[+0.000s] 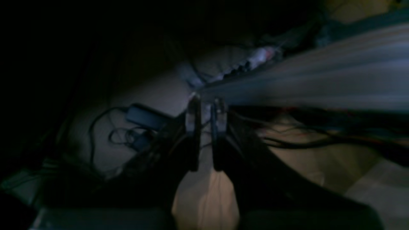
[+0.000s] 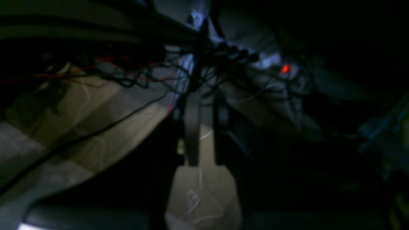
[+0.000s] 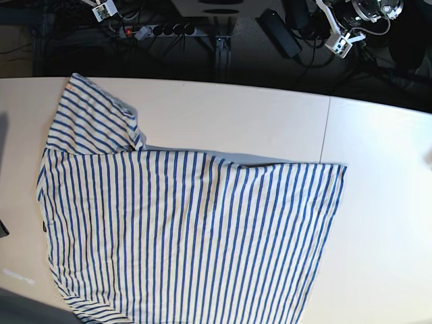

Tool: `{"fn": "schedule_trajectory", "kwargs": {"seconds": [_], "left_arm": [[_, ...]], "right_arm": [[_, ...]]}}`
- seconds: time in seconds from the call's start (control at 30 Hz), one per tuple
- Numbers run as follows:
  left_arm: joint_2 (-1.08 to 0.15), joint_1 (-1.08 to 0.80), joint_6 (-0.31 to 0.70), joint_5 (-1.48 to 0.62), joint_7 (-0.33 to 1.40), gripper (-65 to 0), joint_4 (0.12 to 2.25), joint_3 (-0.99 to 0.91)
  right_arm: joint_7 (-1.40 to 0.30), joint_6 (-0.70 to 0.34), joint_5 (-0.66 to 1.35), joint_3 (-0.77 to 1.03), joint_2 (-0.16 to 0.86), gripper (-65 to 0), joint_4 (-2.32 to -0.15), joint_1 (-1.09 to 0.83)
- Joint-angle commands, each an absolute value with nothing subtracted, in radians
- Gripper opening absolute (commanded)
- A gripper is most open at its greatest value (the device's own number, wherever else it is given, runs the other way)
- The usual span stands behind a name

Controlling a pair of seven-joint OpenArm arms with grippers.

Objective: Fold the T-shirt properly
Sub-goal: 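Move both arms from rest toward the striped T-shirt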

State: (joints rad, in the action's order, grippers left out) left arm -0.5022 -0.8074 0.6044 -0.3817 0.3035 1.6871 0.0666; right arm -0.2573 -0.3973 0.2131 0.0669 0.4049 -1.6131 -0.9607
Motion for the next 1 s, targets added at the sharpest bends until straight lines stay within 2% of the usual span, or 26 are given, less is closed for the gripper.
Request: {"fn": "schedule_trajectory", "kwargs": {"seconds": [0.0, 0.13, 0.2, 0.37, 0.43, 0.67, 0.73, 0.8, 0.97], "left_arm": [[-0.526, -0.831, 0.619, -0.405, 0.297, -58.7, 1.739, 0.055], [-0.565, -0.878, 0.641, -0.449, 0.331, -54.9, 1.878, -0.006], [-0.583, -0.884, 0.664, -0.476, 0.355, -52.6, 1.934, -0.049], [-0.641, -0.883, 0.667, -0.524, 0.359, -49.6, 2.017, -0.140], [-0.658, -0.883, 0.667, -0.524, 0.352, -49.6, 2.035, -0.172], [-0.677, -0.881, 0.666, -0.525, 0.318, -49.6, 2.042, -0.218], [-0.676, -0.881, 0.666, -0.536, 0.318, -49.6, 2.042, -0.217], [-0.676, -0.881, 0.666, -0.543, 0.318, -49.6, 2.042, -0.217], [-0.677, -0.881, 0.667, -0.542, 0.319, -49.6, 2.042, -0.217]], "right_arm": [[-0.244, -0.420, 0.220, 0.070, 0.428, -58.2, -1.662, -0.994], [-0.247, -0.421, 0.220, 0.081, 0.474, -58.1, -1.799, -1.037], [-0.248, -0.423, 0.221, 0.096, 0.493, -55.6, -1.855, -1.047], [-0.266, -0.422, 0.257, 0.174, 0.521, -40.0, -1.960, -1.048], [-0.288, -0.422, 0.300, 0.226, 0.520, -37.0, -1.993, -1.044], [-0.331, -0.422, 0.437, 0.427, 0.520, -36.7, -2.025, -1.005], [-0.361, -0.421, 0.477, 0.478, 0.520, -33.8, -2.020, -0.971], [-0.372, -0.415, 0.510, 0.520, 0.520, -31.2, -2.001, -0.938], [-0.438, -0.401, 0.568, 0.557, 0.520, -30.7, -1.878, -0.836]]}}
